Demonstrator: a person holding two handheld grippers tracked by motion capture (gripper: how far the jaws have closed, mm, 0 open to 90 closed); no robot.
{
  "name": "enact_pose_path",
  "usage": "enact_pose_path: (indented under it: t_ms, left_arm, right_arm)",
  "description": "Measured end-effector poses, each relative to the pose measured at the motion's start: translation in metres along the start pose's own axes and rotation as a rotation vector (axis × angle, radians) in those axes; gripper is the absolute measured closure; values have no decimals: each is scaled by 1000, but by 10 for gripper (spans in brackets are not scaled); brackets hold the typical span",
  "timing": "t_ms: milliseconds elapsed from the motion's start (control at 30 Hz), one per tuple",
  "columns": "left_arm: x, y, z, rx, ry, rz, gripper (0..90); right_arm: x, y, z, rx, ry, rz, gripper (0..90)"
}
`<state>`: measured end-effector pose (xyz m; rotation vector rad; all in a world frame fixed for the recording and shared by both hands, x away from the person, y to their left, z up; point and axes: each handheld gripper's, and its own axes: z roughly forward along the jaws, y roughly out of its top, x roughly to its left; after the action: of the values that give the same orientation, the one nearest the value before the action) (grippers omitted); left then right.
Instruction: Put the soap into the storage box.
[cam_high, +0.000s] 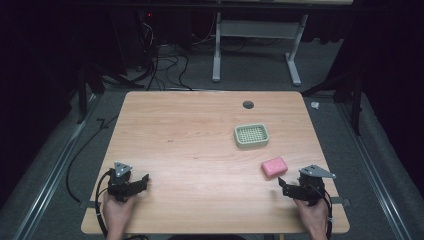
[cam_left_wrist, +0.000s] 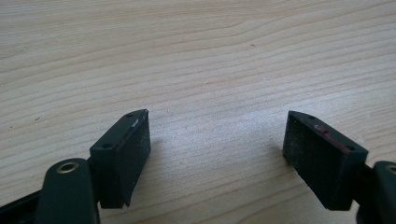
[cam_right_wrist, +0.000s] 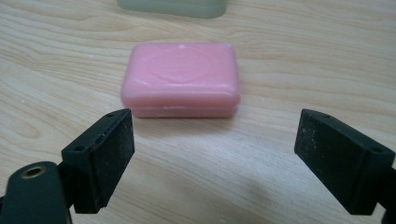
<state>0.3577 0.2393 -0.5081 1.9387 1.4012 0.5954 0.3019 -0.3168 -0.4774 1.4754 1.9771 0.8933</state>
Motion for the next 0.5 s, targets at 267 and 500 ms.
enact_pose_path:
  t_ms: [267,500]
  left_arm:
    - [0,0,0,0,-1,0,237]
    - [0,0,0,0,-1,0,237]
  right_arm:
    - [14,14,5,-11,25,-36,124]
    - [21,28,18,-19,46,-51,123]
